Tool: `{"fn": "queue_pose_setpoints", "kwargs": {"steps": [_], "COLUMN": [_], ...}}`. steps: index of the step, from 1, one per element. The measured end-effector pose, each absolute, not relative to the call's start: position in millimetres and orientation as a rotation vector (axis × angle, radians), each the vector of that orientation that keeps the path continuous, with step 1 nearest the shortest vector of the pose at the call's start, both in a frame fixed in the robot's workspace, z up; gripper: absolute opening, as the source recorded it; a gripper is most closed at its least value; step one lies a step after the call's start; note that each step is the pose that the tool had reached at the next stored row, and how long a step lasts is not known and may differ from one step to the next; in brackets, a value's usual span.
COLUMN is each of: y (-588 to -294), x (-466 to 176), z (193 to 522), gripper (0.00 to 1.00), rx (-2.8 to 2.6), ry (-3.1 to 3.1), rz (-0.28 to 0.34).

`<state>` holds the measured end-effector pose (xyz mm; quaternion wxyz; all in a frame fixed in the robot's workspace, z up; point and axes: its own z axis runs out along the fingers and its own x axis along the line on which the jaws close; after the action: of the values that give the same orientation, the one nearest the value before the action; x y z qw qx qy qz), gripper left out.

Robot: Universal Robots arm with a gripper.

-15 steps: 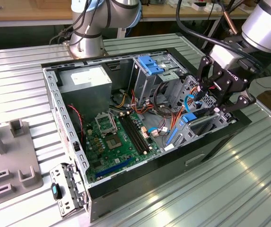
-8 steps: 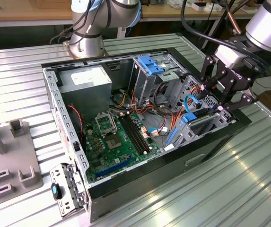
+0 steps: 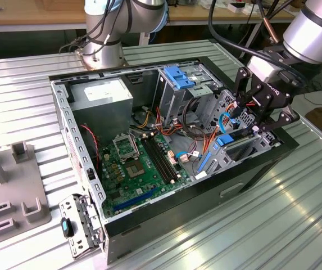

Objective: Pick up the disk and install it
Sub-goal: 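Insert the disk into the insertion slot, then insert the first disk wire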

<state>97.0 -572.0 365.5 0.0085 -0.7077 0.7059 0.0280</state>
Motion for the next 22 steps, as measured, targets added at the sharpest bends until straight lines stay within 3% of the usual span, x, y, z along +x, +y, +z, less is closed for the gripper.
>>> {"fn": "queue_pose_setpoints", "kwargs": {"steps": [22], "y": [-562.7], "x": [105.5], "z": [365.1], "gripper": [0.51], "rx": [-2.249], "ry": [2.169], "rz": [0.088]}}
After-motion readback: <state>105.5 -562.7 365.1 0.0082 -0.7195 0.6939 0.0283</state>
